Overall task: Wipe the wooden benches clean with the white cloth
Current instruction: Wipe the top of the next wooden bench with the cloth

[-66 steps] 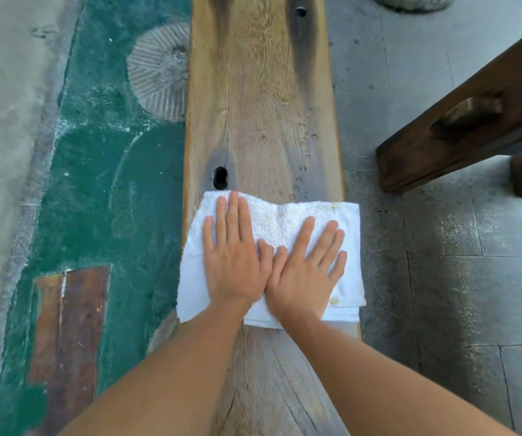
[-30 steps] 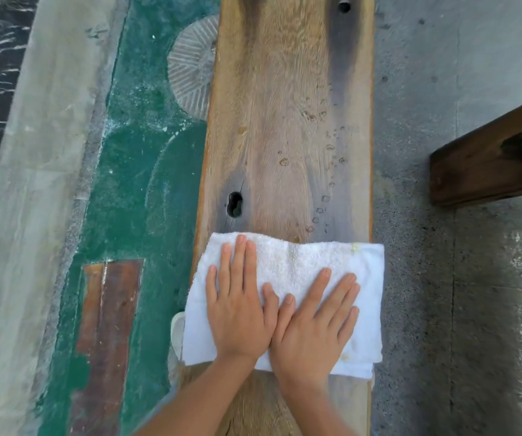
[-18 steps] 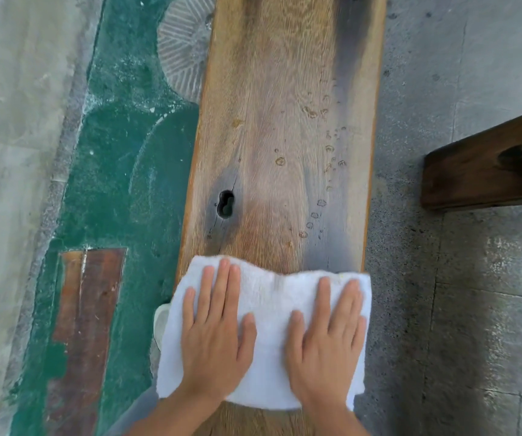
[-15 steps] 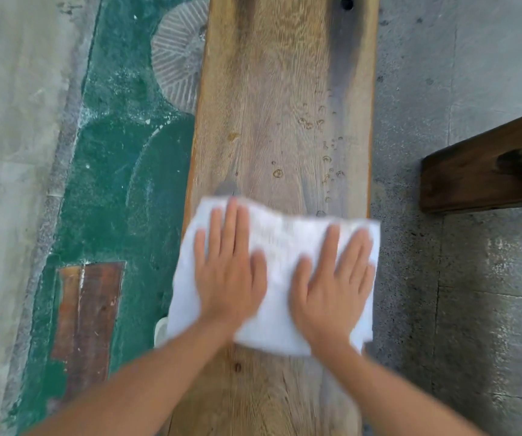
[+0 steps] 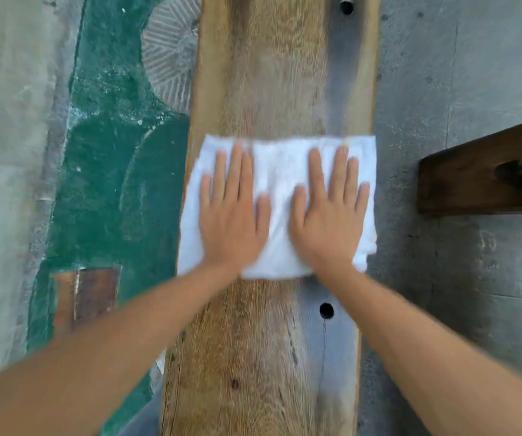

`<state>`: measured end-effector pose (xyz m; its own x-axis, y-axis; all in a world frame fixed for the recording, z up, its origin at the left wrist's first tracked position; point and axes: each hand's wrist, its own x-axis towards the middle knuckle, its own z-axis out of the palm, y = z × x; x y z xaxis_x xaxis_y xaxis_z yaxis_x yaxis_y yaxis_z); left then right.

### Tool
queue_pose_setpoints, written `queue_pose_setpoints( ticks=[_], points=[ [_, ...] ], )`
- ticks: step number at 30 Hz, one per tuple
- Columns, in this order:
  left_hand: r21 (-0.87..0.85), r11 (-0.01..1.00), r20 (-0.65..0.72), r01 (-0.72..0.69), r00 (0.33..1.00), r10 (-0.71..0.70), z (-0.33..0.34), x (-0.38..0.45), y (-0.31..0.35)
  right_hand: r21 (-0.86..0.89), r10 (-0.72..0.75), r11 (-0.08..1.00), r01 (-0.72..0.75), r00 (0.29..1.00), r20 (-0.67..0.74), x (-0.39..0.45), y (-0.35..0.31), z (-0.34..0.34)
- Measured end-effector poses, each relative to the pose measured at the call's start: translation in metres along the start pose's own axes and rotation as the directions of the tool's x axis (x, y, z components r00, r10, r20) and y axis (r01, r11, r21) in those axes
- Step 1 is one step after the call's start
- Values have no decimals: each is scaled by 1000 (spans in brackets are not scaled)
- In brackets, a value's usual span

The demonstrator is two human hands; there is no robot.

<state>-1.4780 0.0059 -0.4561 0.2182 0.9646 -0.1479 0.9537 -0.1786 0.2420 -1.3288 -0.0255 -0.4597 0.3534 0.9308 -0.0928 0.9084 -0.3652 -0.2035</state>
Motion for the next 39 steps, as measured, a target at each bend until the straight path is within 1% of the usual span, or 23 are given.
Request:
queue_pose_setpoints(
  ticks=[3,5,7,9,12,15,17,19,22,25,28,31,34,39],
  points=[
    [36,998,62,-43,997,41,6,-90,-8,6,11,1000,-11,999,35,-93,6,7],
    [56,996,116,-75,991,69,9,-123,-13,-2,42,999,-42,995,86,-134,10,11],
    [59,989,135,-135,983,126,10,-124,-19,-14,65,998,-64,991,113,-146,9,12],
    [59,980,135,-191,974,181,8,-96,-24,-18,99,995,-98,988,119,-132,2,11],
    [66,972,84,-223,972,218,0,-16,-30,13,177,984,-177,984,34,-68,-17,9],
    [70,967,20,-245,970,244,-15,105,-30,110,236,966,-233,972,-13,62,-39,8],
    [75,973,8,-218,976,218,-26,198,-26,139,210,969,-206,978,-15,158,-50,3],
    [72,984,-11,-163,986,164,-37,275,-23,118,170,978,-171,985,23,237,-57,-4],
    [75,991,-47,-112,992,116,-38,347,-14,90,160,982,-164,986,46,318,-61,-9],
    [79,985,-66,-152,985,158,-45,386,-8,80,157,984,-157,988,1,348,-67,-10],
    [64,975,-37,-213,976,215,-60,416,-1,73,174,983,-170,983,-54,357,-72,-21],
    [39,979,-53,-199,978,201,-50,397,-4,52,142,989,-141,990,-13,340,-67,-13],
    [24,983,-53,-183,981,184,-50,396,-2,37,150,988,-148,988,-42,341,-66,-12],
    [52,985,-31,-164,986,166,-53,397,-2,28,158,987,-157,987,-31,341,-68,-10]
  ],
)
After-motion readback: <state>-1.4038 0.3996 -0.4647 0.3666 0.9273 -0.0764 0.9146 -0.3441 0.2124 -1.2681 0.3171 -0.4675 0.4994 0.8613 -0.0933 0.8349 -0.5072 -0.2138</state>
